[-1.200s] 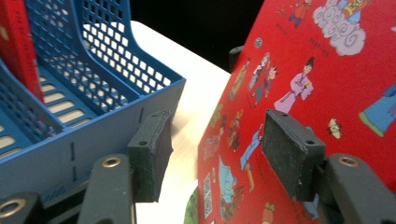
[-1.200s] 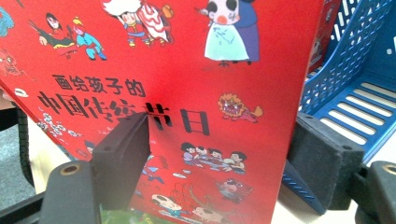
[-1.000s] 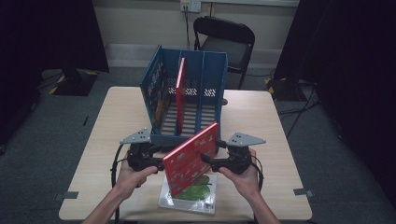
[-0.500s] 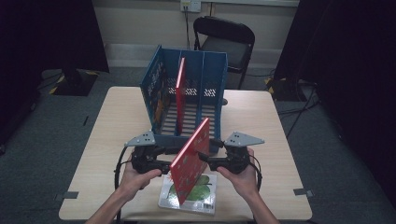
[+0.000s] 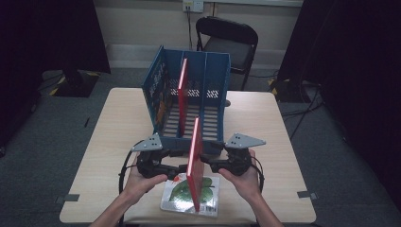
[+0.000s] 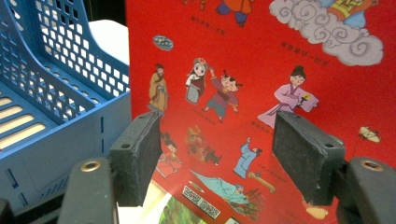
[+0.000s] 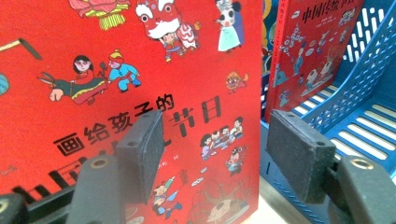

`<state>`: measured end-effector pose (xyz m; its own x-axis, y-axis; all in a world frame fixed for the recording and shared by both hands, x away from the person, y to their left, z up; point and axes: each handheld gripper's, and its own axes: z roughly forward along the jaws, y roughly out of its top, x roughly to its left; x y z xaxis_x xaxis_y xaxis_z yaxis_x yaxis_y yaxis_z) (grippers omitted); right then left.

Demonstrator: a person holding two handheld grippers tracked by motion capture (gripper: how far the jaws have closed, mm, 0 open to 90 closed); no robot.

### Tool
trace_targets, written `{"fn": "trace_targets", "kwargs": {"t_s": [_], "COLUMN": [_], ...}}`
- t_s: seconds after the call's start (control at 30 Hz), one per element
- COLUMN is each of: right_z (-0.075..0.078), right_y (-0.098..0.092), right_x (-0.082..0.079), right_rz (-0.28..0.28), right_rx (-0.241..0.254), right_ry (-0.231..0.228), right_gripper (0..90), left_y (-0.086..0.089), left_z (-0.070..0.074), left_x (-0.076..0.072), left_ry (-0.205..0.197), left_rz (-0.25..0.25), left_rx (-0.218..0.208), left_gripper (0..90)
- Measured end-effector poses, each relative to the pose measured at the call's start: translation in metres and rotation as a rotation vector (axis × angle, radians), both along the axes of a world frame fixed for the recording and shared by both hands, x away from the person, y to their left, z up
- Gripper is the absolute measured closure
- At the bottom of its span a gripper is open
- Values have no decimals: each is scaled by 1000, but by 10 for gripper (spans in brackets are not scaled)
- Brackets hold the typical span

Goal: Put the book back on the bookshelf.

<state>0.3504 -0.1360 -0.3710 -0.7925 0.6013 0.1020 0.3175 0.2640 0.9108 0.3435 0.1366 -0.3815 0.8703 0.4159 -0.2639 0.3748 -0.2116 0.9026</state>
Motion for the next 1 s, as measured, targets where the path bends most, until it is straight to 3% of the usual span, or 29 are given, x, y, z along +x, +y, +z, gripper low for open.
{"fn": "trace_targets", "kwargs": {"t_s": [0.23, 0.43, 0.8, 1.0], "right_z": [0, 0, -1, -2], "right_y": [4, 4, 1, -9], "right_x": [0, 0, -1, -8], "right_rz": [27, 29, 27, 6], "right_rx": [-8, -13, -18, -42], "right_ry": [1, -6, 2, -18], "right_gripper": [357, 370, 333, 364], "left_y": [-9, -13, -14, -12], "left_z": [0, -1, -4, -5], "left_x": [-2, -3, -3, -2], "left_ry": [-6, -9, -7, -5], "left_rz": [-32, -8, -10, -13], "left_rx": [15, 22, 29, 28], "left_gripper": [289, 269, 260, 258]}}
